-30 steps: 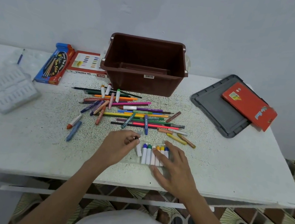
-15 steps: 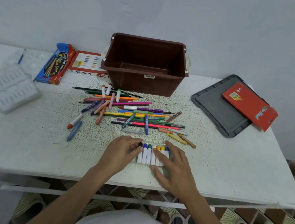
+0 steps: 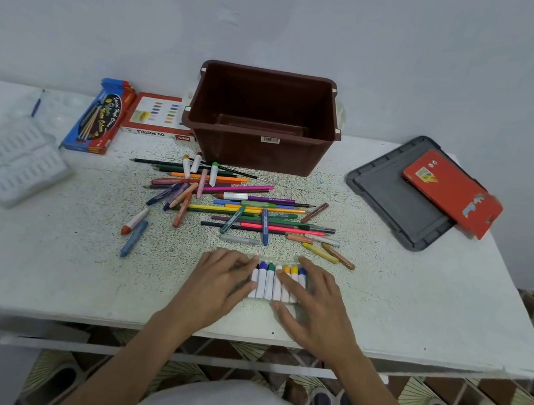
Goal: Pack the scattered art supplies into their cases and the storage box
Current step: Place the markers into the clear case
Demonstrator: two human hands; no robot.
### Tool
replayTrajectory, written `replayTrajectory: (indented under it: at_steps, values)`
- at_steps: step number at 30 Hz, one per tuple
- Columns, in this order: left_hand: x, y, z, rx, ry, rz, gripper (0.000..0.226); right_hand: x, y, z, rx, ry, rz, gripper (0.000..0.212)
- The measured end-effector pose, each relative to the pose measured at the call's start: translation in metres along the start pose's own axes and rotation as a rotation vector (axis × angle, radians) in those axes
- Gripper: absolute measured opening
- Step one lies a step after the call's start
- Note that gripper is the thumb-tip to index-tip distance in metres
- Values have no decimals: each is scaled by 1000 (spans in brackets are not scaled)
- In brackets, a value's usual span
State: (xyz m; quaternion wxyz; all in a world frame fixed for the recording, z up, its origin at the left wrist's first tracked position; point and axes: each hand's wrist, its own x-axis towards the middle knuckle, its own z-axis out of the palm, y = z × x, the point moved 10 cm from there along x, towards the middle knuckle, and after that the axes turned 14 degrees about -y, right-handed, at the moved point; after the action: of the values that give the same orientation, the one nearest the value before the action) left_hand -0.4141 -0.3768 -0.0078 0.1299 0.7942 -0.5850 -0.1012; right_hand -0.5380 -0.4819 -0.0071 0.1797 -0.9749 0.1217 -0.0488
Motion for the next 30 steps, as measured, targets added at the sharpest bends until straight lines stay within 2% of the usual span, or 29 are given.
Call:
replayTrajectory:
  at_steps: [6,10,15,20,24,27,30]
  values:
    - [-4,-2,0,30,45,5,52,0,-1,-1,12,6,-6,49]
    - [-4,-3,-8,-62,94,22,49,1,-1,-2,16,4,-5,49]
    - [15,-40,-35,-109,196,-96,43,0,-1,0,21,4,-10,49]
    - [37,-93,-63,-172,333,-291,23,1,0,0,22,0,-8,49]
    - [54,-117,-65,-181,276,-391,28,0,0,1,24,4,-7,50]
    - [67,-120,-61,-97,200,-391,31,0,0,1,31,6,-11,50]
    - [75,-116,-63,-51,191,-370,27,0,1,1,33,12,-13,50]
